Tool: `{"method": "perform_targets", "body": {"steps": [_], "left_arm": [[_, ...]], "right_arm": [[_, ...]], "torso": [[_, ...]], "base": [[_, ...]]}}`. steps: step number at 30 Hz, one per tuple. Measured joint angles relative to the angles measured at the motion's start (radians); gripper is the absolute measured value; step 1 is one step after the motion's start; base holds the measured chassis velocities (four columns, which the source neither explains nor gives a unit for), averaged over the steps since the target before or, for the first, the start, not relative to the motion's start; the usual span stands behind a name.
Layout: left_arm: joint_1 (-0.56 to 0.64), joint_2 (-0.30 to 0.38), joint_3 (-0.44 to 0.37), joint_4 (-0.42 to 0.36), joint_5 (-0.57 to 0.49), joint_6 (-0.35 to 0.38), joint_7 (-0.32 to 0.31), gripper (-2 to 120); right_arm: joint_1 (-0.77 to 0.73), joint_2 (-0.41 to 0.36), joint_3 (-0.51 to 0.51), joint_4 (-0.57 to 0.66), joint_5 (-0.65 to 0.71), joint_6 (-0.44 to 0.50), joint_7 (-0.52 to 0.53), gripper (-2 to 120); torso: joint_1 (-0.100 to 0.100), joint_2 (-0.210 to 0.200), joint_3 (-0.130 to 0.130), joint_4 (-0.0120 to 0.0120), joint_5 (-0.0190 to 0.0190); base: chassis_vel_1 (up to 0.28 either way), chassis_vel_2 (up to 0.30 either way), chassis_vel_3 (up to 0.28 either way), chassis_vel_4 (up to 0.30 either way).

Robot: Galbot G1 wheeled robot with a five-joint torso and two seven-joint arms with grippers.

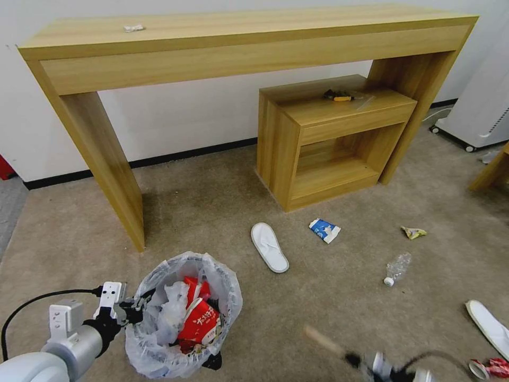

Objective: Pick up the trash bin and place the garbage on the floor into it.

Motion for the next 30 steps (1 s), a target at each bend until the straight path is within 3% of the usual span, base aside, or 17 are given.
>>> {"method": "perform_targets", "body": {"steps": [8,11,12,15,16,18,20,22,23,26,30], "left_arm": [[-0.013,0.006,0.023,0.013,-0.009,0.000,-0.018,0],[-0.023,0.014,0.034,0.020,-0.026,0.000,-0.029,0],[-0.023,0.014,0.034,0.020,-0.026,0.000,-0.029,0],[-0.028,0.024,0.046,0.026,-0.042,0.000,-0.040,0],[-0.028,0.024,0.046,0.026,-0.042,0.000,-0.040,0],[-0.031,0.029,0.051,0.028,-0.058,0.000,-0.050,0],[-0.032,0.030,0.052,0.029,-0.064,0.000,-0.054,0],[-0.037,0.040,0.053,0.031,-0.081,0.000,-0.064,0],[-0.037,0.040,0.053,0.031,-0.081,0.000,-0.064,0],[-0.042,0.052,0.048,0.035,-0.096,0.000,-0.071,0],[-0.041,0.058,0.042,0.036,-0.102,0.000,-0.071,0]], "right_arm": [[0.210,-0.039,-0.043,0.209,0.152,-0.129,0.043,0],[0.393,-0.005,-0.153,0.305,0.225,-0.231,0.082,0],[0.393,-0.005,-0.153,0.305,0.225,-0.231,0.082,0],[0.576,0.040,-0.324,0.394,0.282,-0.325,0.134,0],[0.576,0.040,-0.324,0.394,0.282,-0.325,0.134,0],[0.677,0.065,-0.451,0.437,0.322,-0.367,0.169,0],[0.709,0.073,-0.492,0.446,0.332,-0.377,0.179,0],[0.817,0.104,-0.637,0.467,0.352,-0.398,0.212,0],[0.817,0.104,-0.637,0.467,0.352,-0.398,0.212,0],[0.913,0.150,-0.802,0.460,0.363,-0.413,0.243,0],[0.951,0.200,-0.924,0.398,0.355,-0.416,0.258,0]], "torso": [[0.000,0.000,0.000,-0.0004,0.0001],[0.000,0.000,0.000,-0.0003,0.0002],[0.000,0.000,0.000,-0.0003,0.0002],[0.000,0.000,0.000,-0.0004,0.0003],[0.000,0.000,0.000,-0.0004,0.0003],[0.000,0.000,0.000,-0.0004,-0.0002],[0.000,0.000,0.000,-0.0004,-0.0002],[0.000,0.000,0.000,-0.0004,-0.0001],[0.000,0.000,0.000,-0.0004,-0.0001],[0.000,0.000,0.000,-0.0004,-0.0001],[0.000,0.000,0.000,-0.0003,0.0001]], "base": [[0.000,0.000,0.000,0.000],[0.000,0.000,0.000,0.000],[0.000,0.000,0.000,0.000],[0.000,0.000,0.000,0.000],[0.000,0.000,0.000,0.000],[0.000,0.000,0.000,0.000],[0.000,0.000,0.000,0.000],[0.000,0.000,0.000,0.000],[0.000,0.000,0.000,0.000],[0.000,0.000,0.000,0.000],[0.000,0.000,0.000,0.000]]}}
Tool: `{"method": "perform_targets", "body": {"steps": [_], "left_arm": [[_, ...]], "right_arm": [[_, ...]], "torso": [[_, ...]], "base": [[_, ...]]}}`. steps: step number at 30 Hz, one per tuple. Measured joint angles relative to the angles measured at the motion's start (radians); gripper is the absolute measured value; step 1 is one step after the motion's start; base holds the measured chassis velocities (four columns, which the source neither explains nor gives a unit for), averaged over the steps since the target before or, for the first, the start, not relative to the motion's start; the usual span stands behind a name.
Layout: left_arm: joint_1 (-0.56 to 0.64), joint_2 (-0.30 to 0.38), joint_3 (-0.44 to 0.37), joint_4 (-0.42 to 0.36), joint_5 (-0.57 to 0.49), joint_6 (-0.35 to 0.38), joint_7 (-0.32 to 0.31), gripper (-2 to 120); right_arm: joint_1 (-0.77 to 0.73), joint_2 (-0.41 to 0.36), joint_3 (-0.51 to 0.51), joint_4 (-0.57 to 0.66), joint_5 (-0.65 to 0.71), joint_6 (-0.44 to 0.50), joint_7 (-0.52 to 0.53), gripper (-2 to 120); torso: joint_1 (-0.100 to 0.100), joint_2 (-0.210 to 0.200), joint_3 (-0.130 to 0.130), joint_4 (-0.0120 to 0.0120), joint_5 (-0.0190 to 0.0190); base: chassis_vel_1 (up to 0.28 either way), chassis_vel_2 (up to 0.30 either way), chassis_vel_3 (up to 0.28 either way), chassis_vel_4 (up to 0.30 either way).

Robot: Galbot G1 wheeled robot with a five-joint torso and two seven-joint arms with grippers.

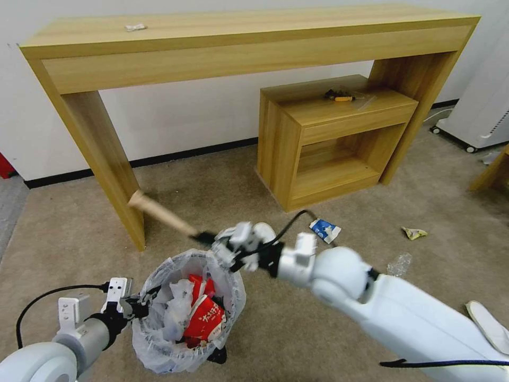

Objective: Pick up the trash bin and place the garbage on the floor into it.

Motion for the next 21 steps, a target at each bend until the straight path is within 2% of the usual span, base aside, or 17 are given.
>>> {"method": "perform_targets", "body": {"steps": [9,12,13,15,16,19,21], "left_arm": [[0.001,0.002,-0.007,0.002,-0.003,0.000,0.003,0],[-0.007,0.005,-0.011,0.008,-0.004,0.000,0.006,0],[-0.007,0.005,-0.011,0.008,-0.004,0.000,0.006,0],[-0.009,0.006,-0.014,0.010,-0.005,0.000,0.009,0],[-0.009,0.006,-0.014,0.010,-0.005,0.000,0.009,0],[-0.012,0.008,-0.016,0.016,-0.003,0.000,0.016,0],[-0.013,0.008,-0.016,0.017,-0.003,0.000,0.017,0]], "right_arm": [[0.009,0.042,-0.066,-0.070,-0.027,0.006,0.002,0],[0.012,0.048,-0.080,-0.074,-0.032,0.007,0.010,15],[0.012,0.048,-0.080,-0.074,-0.032,0.007,0.010,15],[0.010,0.045,-0.080,-0.073,-0.033,0.009,0.012,25],[0.010,0.045,-0.080,-0.073,-0.033,0.009,0.012,25],[-0.002,0.038,-0.076,-0.067,-0.034,0.010,0.022,41],[-0.008,0.036,-0.074,-0.066,-0.035,0.011,0.026,45]], "torso": [[0.000,0.000,0.000,-0.0001,0.0001],[0.000,0.000,0.000,-0.0001,0.0001],[0.000,0.000,0.000,-0.0001,0.0001],[0.000,0.000,0.000,-0.0001,0.0002],[0.000,0.000,0.000,-0.0001,0.0002],[0.000,0.000,0.000,-0.0001,0.0002],[0.000,0.000,0.000,-0.0001,0.0002]], "base": [[0.000,0.000,0.000,0.000],[0.000,0.000,0.000,0.000],[0.000,0.000,0.000,0.000],[0.000,0.000,0.000,0.000],[0.000,0.000,0.000,0.000],[0.000,0.000,0.000,0.000],[0.000,0.000,0.000,0.000]]}}
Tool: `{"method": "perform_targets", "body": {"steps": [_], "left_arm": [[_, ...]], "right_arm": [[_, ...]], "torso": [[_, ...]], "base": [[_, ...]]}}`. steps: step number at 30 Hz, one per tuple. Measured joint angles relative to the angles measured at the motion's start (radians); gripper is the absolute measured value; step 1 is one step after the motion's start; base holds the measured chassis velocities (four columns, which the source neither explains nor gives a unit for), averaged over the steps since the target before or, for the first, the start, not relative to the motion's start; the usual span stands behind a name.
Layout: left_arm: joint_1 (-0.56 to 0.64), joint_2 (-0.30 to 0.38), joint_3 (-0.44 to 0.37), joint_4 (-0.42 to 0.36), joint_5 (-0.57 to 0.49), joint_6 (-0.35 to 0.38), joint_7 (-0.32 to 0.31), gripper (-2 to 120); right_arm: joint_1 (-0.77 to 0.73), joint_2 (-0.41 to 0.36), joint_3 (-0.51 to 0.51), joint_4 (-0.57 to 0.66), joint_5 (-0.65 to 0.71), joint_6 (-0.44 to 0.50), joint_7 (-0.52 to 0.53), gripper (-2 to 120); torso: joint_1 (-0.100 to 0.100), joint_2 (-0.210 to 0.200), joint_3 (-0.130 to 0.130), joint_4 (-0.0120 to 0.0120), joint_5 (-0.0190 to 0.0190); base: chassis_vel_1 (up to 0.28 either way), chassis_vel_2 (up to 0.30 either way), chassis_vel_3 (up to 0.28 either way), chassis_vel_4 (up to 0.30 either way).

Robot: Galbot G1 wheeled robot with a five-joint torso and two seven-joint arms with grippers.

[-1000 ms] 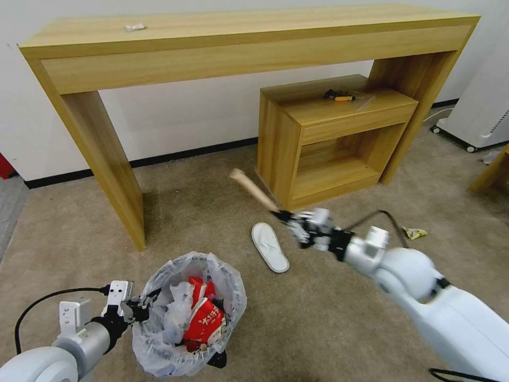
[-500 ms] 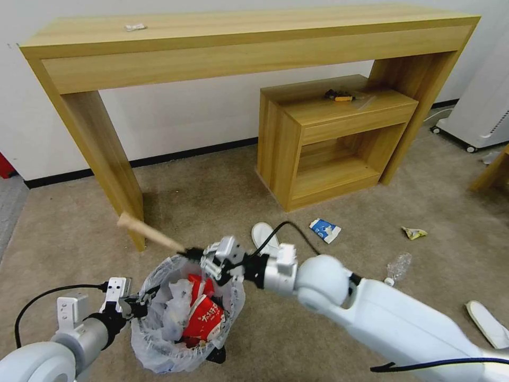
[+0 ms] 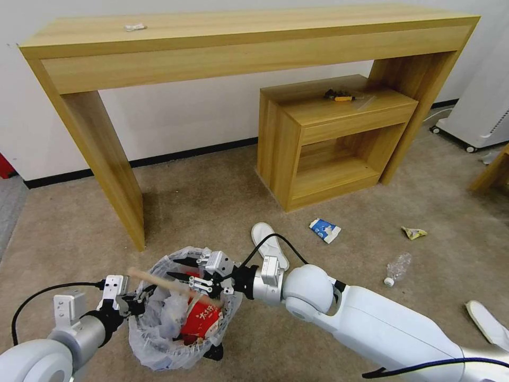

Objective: Pick up the trash bin and place the garbage on the floor into it.

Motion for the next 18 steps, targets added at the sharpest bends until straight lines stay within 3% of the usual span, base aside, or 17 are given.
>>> {"method": "perform_targets", "body": {"steps": [7,9,11,14,16,18], "left_arm": [[-0.001,-0.004,-0.005,0.006,0.005,0.000,0.004,0],[0.000,-0.014,-0.008,0.012,0.015,0.000,0.011,0],[0.000,-0.018,-0.009,0.013,0.019,0.000,0.014,0],[-0.010,-0.030,-0.008,0.020,0.032,0.000,0.024,0],[-0.013,-0.033,-0.008,0.021,0.034,0.000,0.026,0],[-0.019,-0.041,-0.007,0.022,0.041,0.000,0.030,0]], "right_arm": [[-0.038,-0.007,0.072,0.028,-0.001,-0.012,0.048,69],[-0.083,-0.017,0.166,0.042,0.001,-0.040,0.083,80],[-0.111,-0.024,0.205,0.046,0.002,-0.049,0.096,84],[-0.235,-0.068,0.333,0.056,0.008,-0.067,0.212,97],[-0.272,-0.075,0.370,0.053,0.009,-0.067,0.238,99],[-0.377,-0.083,0.511,0.033,-0.004,-0.077,0.241,100]], "torso": [[0.000,0.000,0.000,0.0001,0.0001],[0.000,0.000,0.000,0.0003,0.0001],[0.000,0.000,0.000,0.0002,0.0001],[0.000,0.000,0.000,0.0000,0.0002],[0.000,0.000,0.000,0.0000,0.0002],[0.000,0.000,0.000,-0.0001,0.0004]], "base": [[0.000,0.000,0.000,0.000],[0.000,0.000,0.000,0.000],[0.000,0.000,0.000,0.000],[0.000,0.000,0.000,0.000],[0.000,0.000,0.000,0.000],[0.000,0.000,0.000,0.000]]}}
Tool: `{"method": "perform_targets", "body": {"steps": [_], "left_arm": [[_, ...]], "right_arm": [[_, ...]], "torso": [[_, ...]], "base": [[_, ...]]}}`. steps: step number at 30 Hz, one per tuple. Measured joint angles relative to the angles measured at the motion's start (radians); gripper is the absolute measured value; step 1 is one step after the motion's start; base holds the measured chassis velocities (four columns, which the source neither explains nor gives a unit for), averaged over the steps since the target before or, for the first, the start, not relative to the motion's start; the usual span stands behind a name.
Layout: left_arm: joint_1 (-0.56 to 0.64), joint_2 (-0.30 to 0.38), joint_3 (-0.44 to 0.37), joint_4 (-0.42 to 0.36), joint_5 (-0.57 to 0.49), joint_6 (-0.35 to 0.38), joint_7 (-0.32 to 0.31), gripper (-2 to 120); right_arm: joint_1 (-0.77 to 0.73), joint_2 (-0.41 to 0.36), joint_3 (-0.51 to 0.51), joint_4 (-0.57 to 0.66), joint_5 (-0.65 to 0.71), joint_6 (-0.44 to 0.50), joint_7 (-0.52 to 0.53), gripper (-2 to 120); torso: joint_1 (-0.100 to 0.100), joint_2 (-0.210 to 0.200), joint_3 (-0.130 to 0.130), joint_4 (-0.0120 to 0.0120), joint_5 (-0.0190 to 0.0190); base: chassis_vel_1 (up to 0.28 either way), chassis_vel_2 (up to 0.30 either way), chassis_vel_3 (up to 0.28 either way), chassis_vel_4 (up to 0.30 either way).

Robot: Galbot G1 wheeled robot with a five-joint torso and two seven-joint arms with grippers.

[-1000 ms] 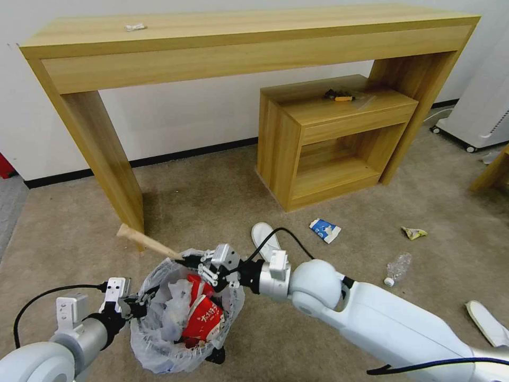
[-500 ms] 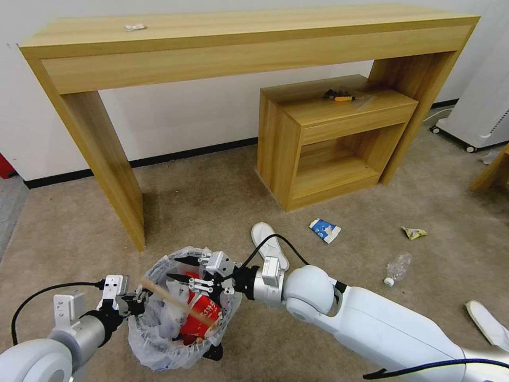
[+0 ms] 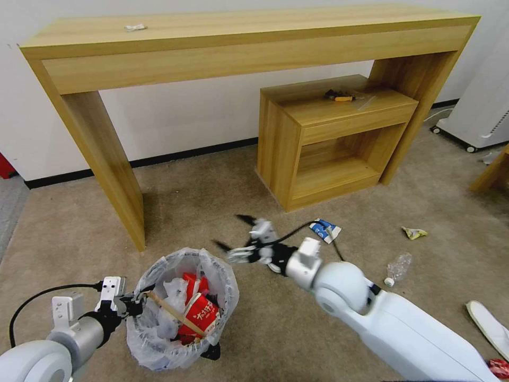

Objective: Pick up the trash bin and place the garbage on the floor into it.

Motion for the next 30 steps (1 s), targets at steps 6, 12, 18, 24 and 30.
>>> {"method": "perform_targets", "body": {"steps": [6,12,18,24,30], "left_arm": [[0.000,-0.021,-0.005,-0.001,0.020,0.000,0.013,0],[0.004,-0.030,-0.012,-0.003,0.042,0.000,0.027,0],[0.007,-0.031,-0.012,-0.008,0.054,0.000,0.041,0],[0.012,-0.029,-0.010,-0.009,0.058,0.000,0.044,0],[0.022,-0.027,-0.012,-0.014,0.058,0.000,0.046,0]], "right_arm": [[-0.207,0.009,0.251,-0.021,-0.033,-0.010,-0.064,100],[-0.374,0.036,0.454,-0.039,-0.077,0.010,-0.145,100],[-0.470,0.082,0.579,-0.052,-0.086,0.054,-0.210,100],[-0.484,0.104,0.586,-0.058,-0.100,0.077,-0.223,100],[-0.485,0.115,0.585,-0.062,-0.114,0.088,-0.228,100]], "torso": [[0.000,0.000,0.000,0.0000,-0.0002],[0.000,0.000,0.000,-0.0002,-0.0002],[0.000,0.000,0.000,0.0000,-0.0002],[0.000,0.000,0.000,0.0001,-0.0003],[0.000,0.000,0.000,0.0002,-0.0003]], "base": [[0.000,0.000,0.000,0.000],[0.000,0.000,0.000,0.000],[0.000,0.000,0.000,0.000],[0.000,0.000,0.000,0.000],[-0.041,0.036,0.035,-0.050]]}}
